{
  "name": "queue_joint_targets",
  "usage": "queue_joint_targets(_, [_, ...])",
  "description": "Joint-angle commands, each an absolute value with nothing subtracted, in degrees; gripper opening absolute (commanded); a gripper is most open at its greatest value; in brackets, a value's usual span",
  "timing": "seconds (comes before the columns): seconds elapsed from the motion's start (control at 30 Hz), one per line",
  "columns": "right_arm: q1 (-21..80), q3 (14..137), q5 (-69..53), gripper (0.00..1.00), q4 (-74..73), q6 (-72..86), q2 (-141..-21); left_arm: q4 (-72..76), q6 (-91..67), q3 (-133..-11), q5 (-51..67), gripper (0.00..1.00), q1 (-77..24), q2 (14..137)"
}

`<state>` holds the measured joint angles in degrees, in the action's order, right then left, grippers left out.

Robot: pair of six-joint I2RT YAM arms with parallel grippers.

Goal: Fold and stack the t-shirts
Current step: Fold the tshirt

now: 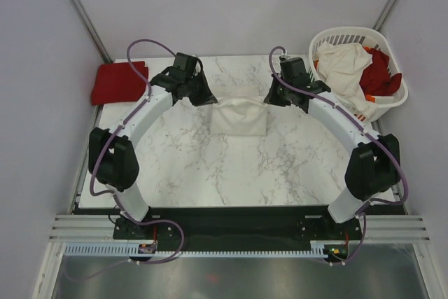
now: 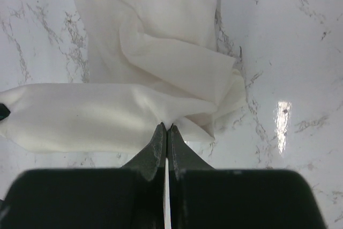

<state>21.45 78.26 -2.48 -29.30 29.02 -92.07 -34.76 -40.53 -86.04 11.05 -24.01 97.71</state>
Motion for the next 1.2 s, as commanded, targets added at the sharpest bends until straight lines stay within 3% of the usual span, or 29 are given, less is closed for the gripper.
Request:
queue_joint_targets(0.0, [20.66, 83.92, -1.14, 0.0, -27.16, 30.23, -96.58, -37.7, -35.25, -93.32, 12.04, 0.05, -22.42, 102.99])
queue_joint_targets(0.53, [17.58, 113.53, -2.46, 0.0, -29.79, 33.22, -126.11, -42.27, -34.28, -120.22, 15.73, 0.08, -14.68, 128.82])
queue_joint_targets(0.63, [17.05, 118.45, -2.64, 0.14, -29.88, 33.48, -131.38, -42.89, -34.19, -125.41, 16.95, 0.11, -13.1, 135.32])
queue_joint_targets(0.67, [16.79, 119.78, -3.16, 0.32, -29.53, 33.49, -132.96, -42.98, -34.28, -127.51, 17.57, 0.11, -12.31, 136.92])
queue_joint_targets(0.77, [15.56, 124.36, -11.92, 0.67, -23.23, 34.97, -139.47, -43.07, -36.2, -130.15, 18.02, 0.13, -10.29, 142.62])
queue_joint_targets(0.87, [13.8, 129.98, -17.74, 0.75, -17.15, 37.78, -144.75, -43.07, -36.83, -135.67, 18.98, 0.28, -8.62, 148.33])
queue_joint_targets(0.9, [13.28, 131.38, -17.84, 0.76, -16.62, 37.71, -145.54, -42.98, -36.74, -137.62, 20.03, 0.51, -8.18, 149.49])
queue_joint_targets(0.93, [13.18, 132.27, -17.75, 0.76, -16.44, 37.44, -145.2, -43.07, -36.39, -139.81, 21.95, 0.6, -7.83, 150.37])
queue_joint_targets(1.0, [13.1, 130.7, -17.23, 0.77, -14.34, 35.52, -141.36, -42.89, -34.99, -143.69, 21.1, 1.0, -7.3, 150.3])
queue_joint_targets(1.17, [13.36, 113.06, -15.74, 0.79, -8.01, 32.7, -127.47, -41.4, -32.7, -144.32, 16.17, 1.0, -5.11, 144.06])
